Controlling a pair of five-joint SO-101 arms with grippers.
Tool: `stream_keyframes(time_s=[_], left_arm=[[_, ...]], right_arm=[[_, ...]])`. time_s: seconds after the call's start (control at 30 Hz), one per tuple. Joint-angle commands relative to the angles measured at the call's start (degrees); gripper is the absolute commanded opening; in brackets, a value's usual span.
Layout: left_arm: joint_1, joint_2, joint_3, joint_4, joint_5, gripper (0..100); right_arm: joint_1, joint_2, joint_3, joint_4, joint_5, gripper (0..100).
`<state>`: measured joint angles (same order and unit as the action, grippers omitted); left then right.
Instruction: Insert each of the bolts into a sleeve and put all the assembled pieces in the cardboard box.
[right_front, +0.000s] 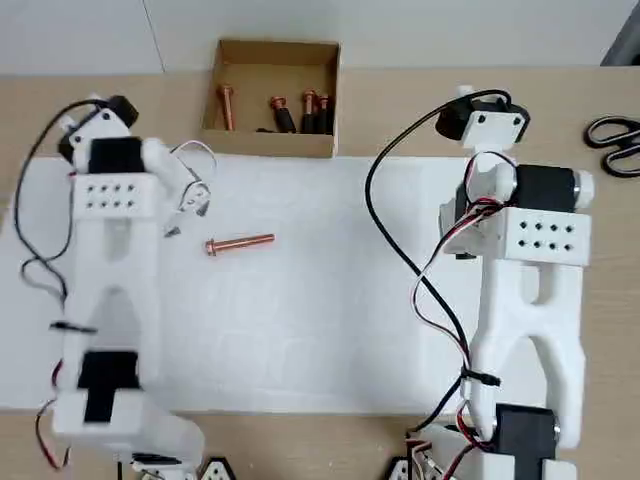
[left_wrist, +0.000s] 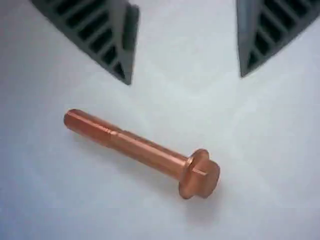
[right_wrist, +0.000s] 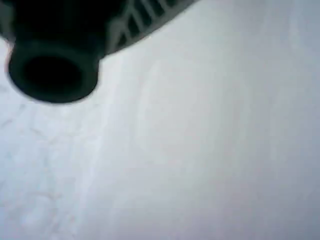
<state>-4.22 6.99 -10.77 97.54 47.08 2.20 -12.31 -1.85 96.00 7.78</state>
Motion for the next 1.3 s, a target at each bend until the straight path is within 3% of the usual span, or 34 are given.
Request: stream_keyframes(time_s=[0.0,0.07,0.23,0.6,0.93,1.27], left_arm=[[1.58,2.29,-3.21,1.67,0.53,13],[1.85,3.69,-3.47,0.18,1.23,13],[1.85,7.47,-3.3,-5.98,11.34,13],[1.93,19.52,-4.09,-8.88,19.52,13],[6.86,19.52,-4.09,-8.88,20.92,13],[5.54,19.6,-2.86,-11.16,22.86,13]], right_arm=[[0.31,-2.77,-0.35,-0.04,0.26,0.4],[0.31,-2.77,-0.35,-0.13,0.26,0.4],[0.31,-2.77,-0.35,-0.13,0.26,0.4],[-0.13,-2.33,-0.35,-0.13,0.26,0.4],[-3.65,-2.51,-0.35,-0.13,0.44,0.4],[-3.56,-2.51,-0.35,-0.13,0.62,0.4]])
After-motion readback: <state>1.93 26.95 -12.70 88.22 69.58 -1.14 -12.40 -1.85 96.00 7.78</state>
